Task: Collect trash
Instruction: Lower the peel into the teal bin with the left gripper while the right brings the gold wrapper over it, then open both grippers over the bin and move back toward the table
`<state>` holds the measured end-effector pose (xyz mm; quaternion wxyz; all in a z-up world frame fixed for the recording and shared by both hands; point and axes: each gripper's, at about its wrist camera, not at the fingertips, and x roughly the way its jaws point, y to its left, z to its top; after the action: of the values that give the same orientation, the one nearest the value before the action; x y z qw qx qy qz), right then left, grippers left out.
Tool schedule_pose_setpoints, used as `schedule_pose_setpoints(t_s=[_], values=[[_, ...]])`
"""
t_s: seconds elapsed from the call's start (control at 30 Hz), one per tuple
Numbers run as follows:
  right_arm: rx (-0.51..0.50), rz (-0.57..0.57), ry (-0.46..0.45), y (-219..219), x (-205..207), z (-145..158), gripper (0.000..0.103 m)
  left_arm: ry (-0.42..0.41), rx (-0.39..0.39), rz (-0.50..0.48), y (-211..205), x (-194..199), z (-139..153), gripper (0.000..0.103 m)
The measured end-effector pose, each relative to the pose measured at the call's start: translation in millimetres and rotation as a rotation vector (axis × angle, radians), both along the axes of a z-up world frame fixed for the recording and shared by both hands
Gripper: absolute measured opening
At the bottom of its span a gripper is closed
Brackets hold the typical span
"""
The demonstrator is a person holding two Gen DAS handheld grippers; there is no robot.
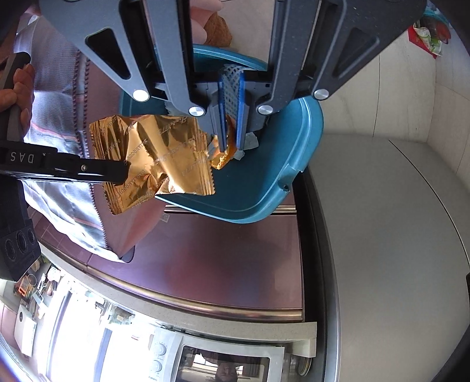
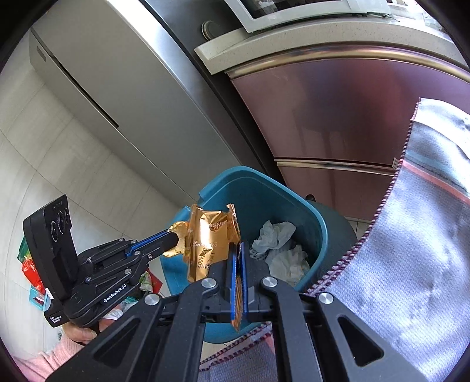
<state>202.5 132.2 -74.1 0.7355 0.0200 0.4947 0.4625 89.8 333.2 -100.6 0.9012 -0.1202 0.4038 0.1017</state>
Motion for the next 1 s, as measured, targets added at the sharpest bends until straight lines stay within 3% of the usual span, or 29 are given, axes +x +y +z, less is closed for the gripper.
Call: schedule_pose_setpoints(t_s=[0.37, 0.63, 0.77, 0.83, 0.9, 1.0], values=[[-0.086, 0.008, -0.005, 22.3, 1.1, -11.3, 0.01, 0.012, 0.002, 0.003, -0.9, 15.4, -10.8, 0.008], [-0.071, -0.008, -0.02, 13.9, -1.7, -9.3, 0.017, -0.015, -0.024, -0.01, -5.1, 12.9, -8.9, 0.009], [-0.051, -0.013, -0.039, 3.2, -6.8, -2.5, 0.022, -0.049, -0.034, -0.028, -9.7, 6.8, -0.4, 0.015], [-0.032, -0.015, -0.047, -4.6, -10.3, 2.0, 0.027, -0.074, -0.038, -0.04, -13.8, 2.5, 6.2, 0.021], [-0.009, -0.022, -0.061, -15.6, -15.4, 8.1, 0.028, -0.099, -0.043, -0.054, -18.9, -1.8, 13.2, 0.034], [0.034, -0.033, -0.085, -35.9, -24.0, 18.6, 0.034, -0.14, -0.044, -0.086, -29.5, -9.6, 25.0, 0.039]])
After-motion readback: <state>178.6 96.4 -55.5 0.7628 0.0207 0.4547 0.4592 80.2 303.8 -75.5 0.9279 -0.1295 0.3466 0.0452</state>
